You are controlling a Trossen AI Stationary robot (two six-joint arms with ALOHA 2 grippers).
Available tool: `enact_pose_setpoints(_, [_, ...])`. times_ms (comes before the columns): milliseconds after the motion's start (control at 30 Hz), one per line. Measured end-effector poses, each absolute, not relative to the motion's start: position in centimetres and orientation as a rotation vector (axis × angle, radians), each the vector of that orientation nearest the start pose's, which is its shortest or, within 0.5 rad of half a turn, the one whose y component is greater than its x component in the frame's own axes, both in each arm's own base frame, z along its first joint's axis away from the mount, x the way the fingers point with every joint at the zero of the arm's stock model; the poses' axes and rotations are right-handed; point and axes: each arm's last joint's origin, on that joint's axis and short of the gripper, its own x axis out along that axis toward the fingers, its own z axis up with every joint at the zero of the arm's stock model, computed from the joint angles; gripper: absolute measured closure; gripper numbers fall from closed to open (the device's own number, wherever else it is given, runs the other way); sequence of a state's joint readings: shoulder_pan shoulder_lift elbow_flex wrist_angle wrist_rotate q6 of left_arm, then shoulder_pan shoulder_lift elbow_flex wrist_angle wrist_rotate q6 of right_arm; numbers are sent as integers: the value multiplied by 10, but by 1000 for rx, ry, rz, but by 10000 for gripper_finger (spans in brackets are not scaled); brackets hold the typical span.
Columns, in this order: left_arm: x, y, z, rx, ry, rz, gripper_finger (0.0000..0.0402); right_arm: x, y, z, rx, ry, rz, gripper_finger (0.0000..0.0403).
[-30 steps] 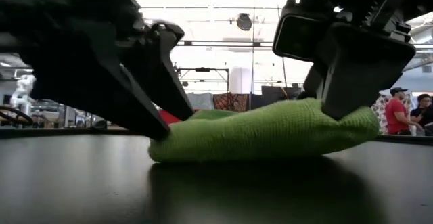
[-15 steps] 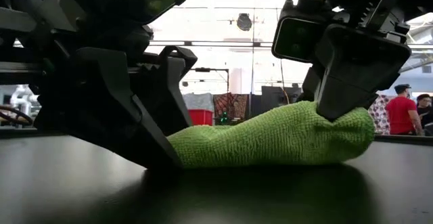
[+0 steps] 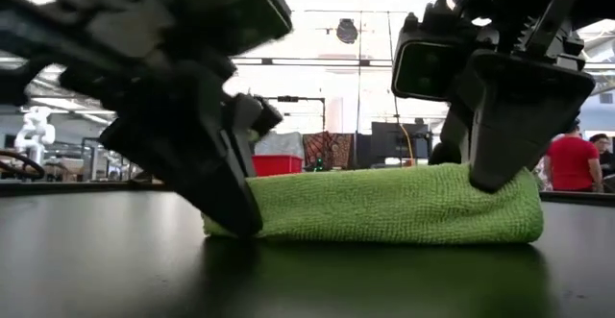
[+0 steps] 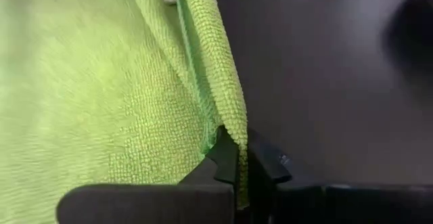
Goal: Roll towel
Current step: Roll the green microfiber towel
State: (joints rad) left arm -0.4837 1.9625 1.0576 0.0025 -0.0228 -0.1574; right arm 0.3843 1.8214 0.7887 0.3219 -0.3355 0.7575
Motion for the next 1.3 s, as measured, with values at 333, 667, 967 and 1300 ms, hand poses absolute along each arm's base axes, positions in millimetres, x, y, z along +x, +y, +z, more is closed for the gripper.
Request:
enact_pose_setpoints(333, [350,-134,116,-368,1073,-606,390,303,135,115,674,986,364,332])
enact_pose_setpoints(667, [353,-124,117,-461,1098,-624,390,297,151,130,542,871,378,174])
enact_pose_setpoints(967, [354,-123,118,-485,1095,-641,390,278,194,150,262,681,338,213])
enact_pose_setpoints(1300, [359,-109,119,-511,1073,-624,391,286,223,157,-55,621,155,171])
